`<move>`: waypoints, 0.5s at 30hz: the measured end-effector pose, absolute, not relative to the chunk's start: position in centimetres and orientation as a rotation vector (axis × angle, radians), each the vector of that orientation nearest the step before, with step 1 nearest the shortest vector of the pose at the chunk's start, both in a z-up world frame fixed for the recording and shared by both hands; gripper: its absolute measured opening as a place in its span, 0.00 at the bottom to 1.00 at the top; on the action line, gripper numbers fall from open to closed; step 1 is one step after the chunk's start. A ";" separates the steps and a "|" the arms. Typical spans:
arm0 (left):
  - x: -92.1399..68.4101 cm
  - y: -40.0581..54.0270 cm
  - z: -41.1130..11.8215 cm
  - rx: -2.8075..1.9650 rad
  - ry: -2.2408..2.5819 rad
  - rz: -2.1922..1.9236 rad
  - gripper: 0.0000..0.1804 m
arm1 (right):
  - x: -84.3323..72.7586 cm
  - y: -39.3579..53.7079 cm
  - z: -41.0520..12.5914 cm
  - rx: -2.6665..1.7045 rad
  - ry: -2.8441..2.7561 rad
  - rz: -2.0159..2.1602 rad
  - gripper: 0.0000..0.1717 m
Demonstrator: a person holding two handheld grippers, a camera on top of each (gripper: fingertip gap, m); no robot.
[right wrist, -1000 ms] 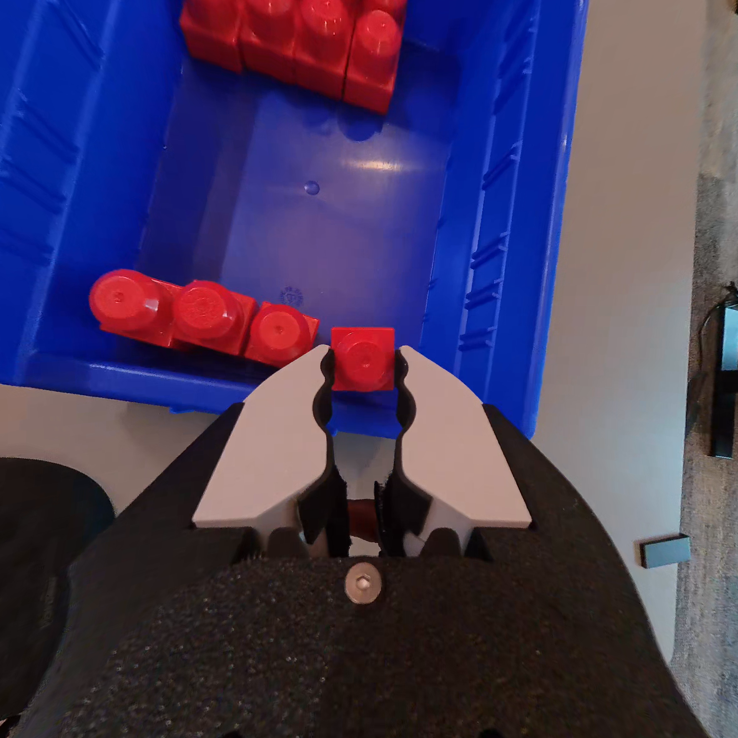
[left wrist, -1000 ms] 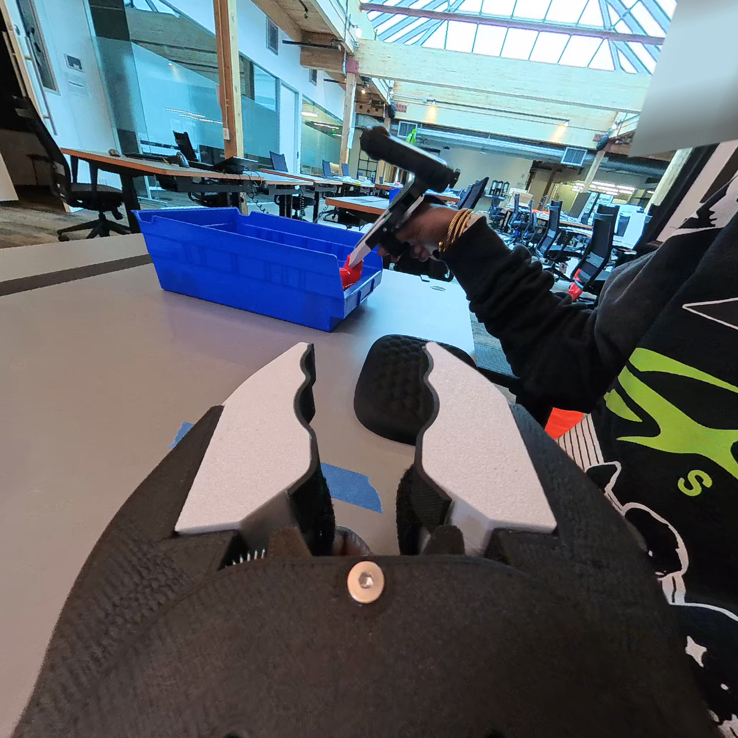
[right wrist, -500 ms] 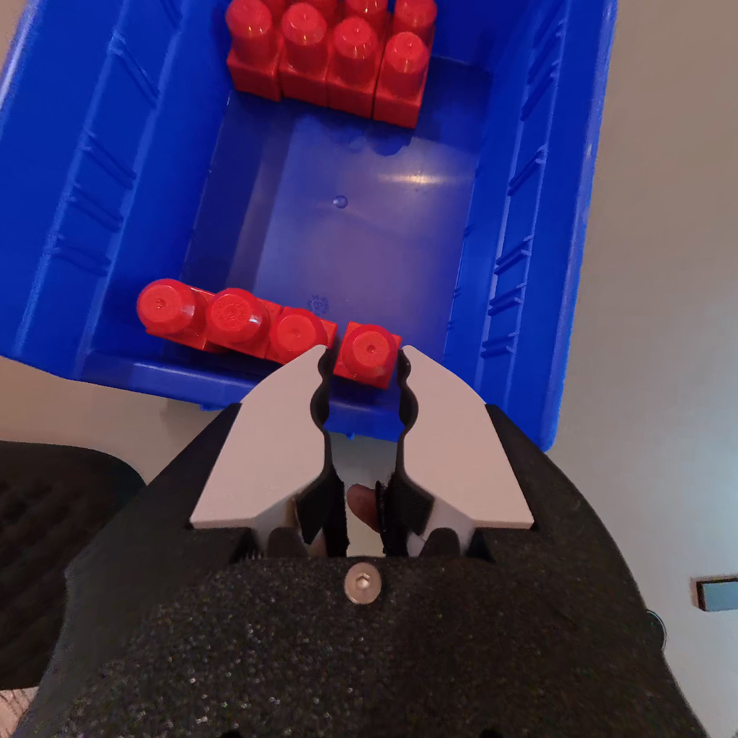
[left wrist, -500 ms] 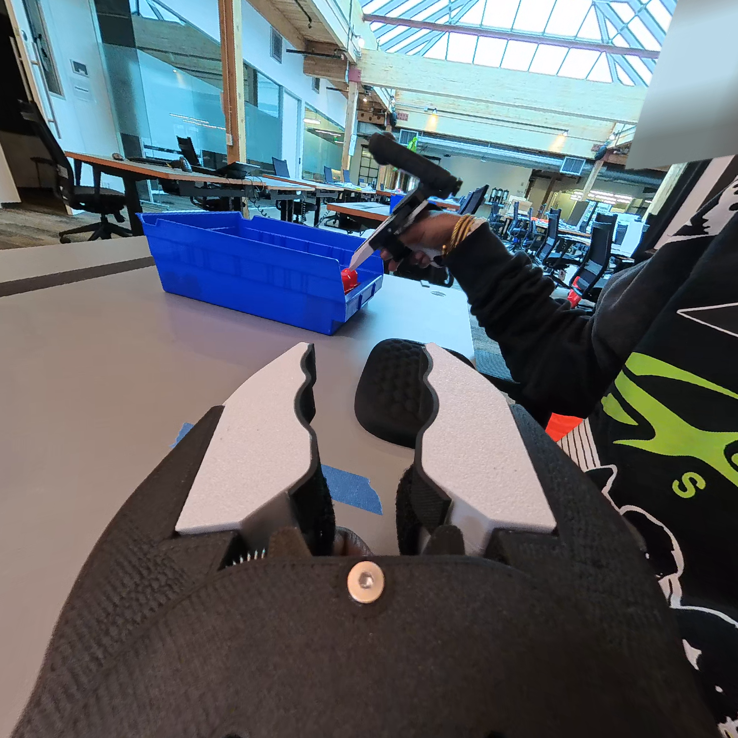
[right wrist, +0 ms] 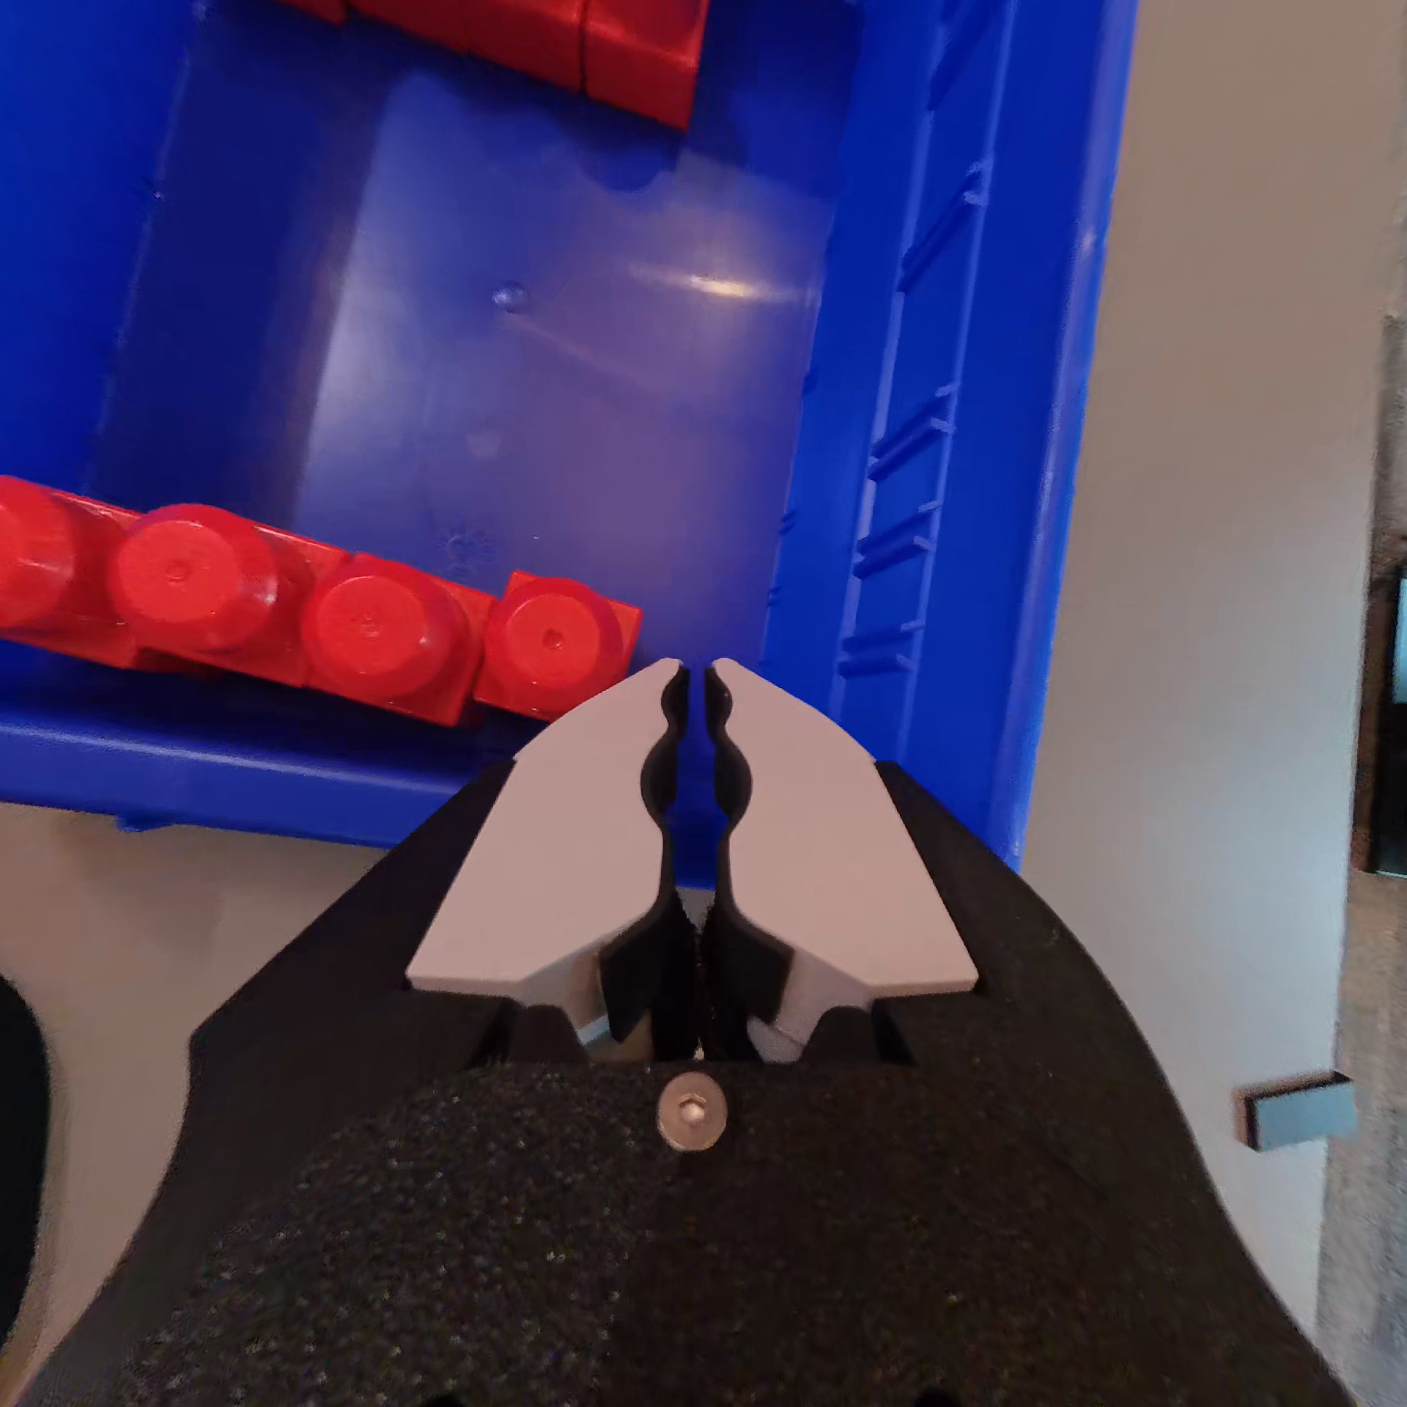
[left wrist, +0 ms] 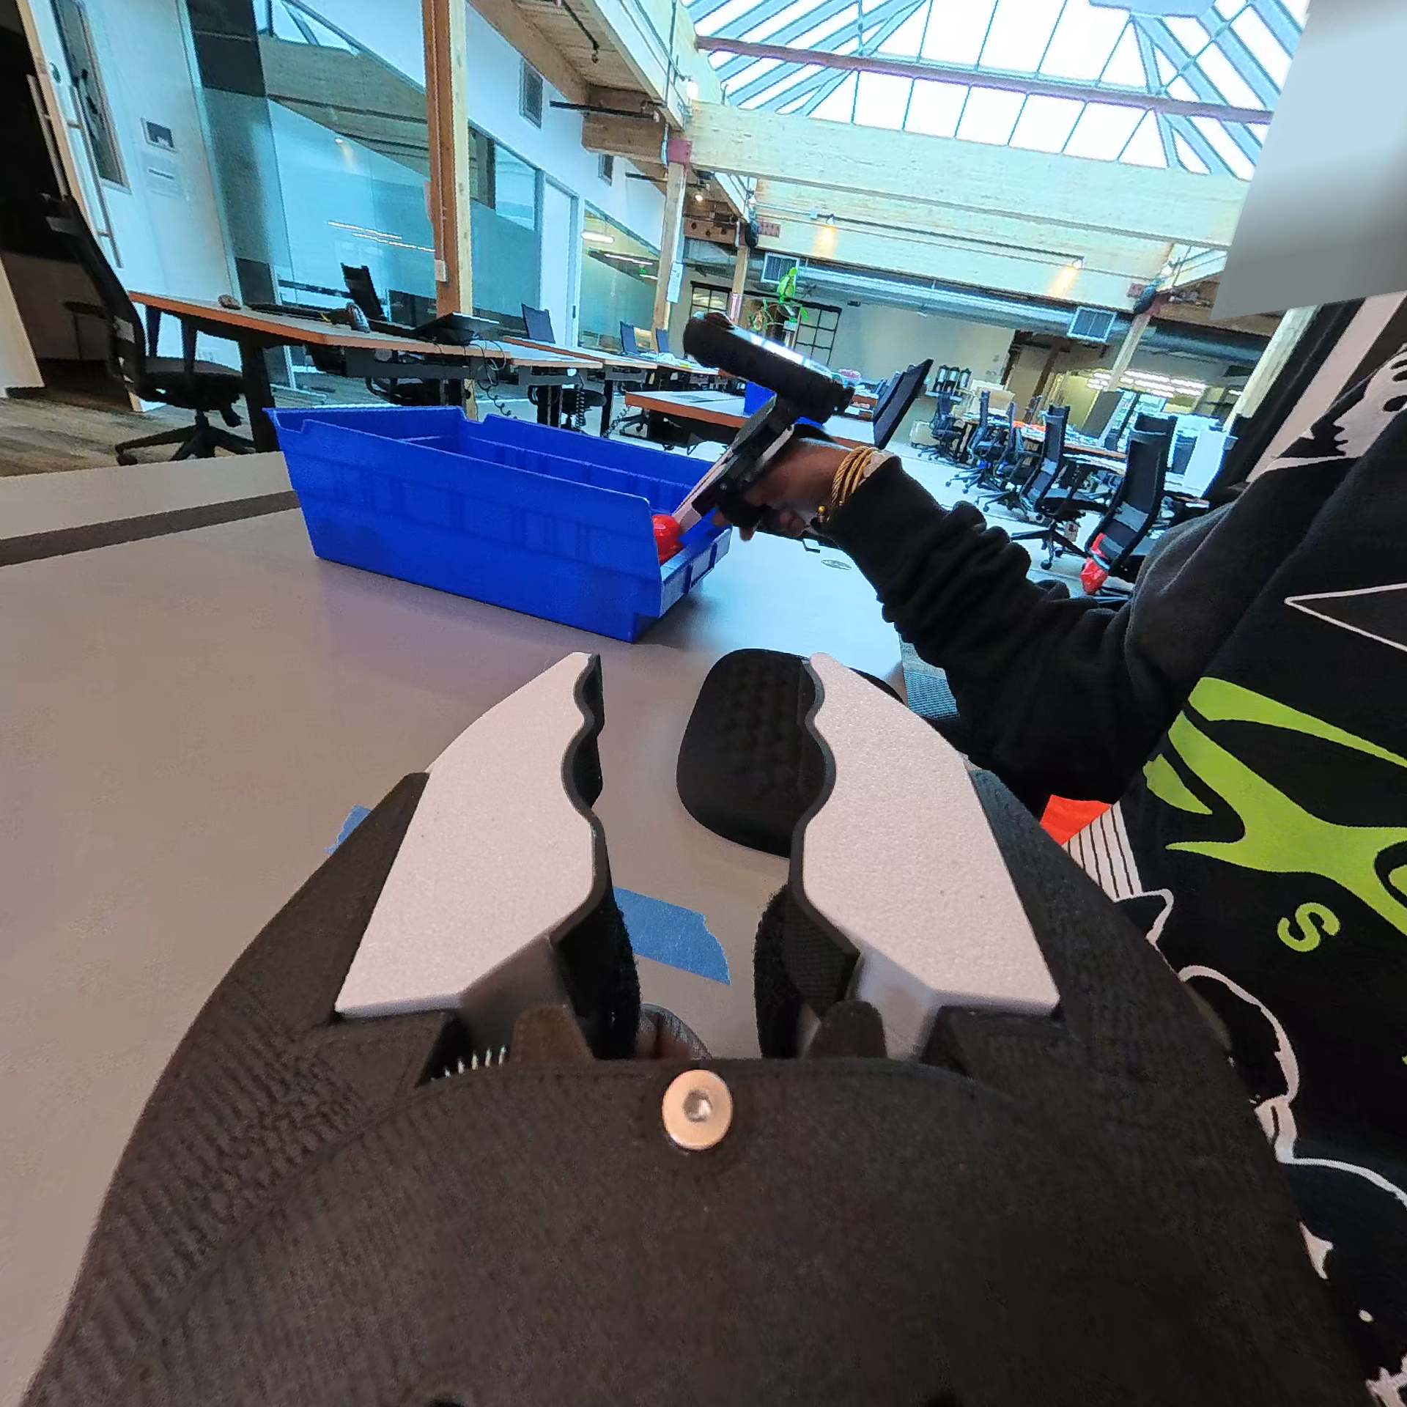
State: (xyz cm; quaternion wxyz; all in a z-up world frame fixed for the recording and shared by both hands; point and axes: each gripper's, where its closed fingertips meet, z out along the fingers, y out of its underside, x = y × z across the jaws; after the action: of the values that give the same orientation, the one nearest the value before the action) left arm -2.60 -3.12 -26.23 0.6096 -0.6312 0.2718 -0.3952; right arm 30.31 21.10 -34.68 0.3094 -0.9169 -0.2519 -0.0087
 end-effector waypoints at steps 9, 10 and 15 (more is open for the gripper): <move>-2.7 -3.1 -26.2 -1.455 0.623 -0.914 0.27 | 31.1 21.2 -32.4 -2.336 -0.675 -0.118 0.08; -2.7 -3.1 -26.2 -1.454 0.622 -0.914 0.27 | 30.9 21.6 -31.4 -2.275 -0.643 -0.098 0.08; -2.7 -3.1 -26.2 -1.453 0.622 -0.913 0.27 | 28.3 22.3 -30.4 -2.180 -0.549 0.175 0.07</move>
State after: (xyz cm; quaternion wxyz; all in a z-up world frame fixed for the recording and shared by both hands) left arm -2.70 -3.14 -26.17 0.6116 -0.6299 0.2697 -0.3956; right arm 28.25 22.30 -30.36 0.4290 -0.8733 -0.2201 0.0700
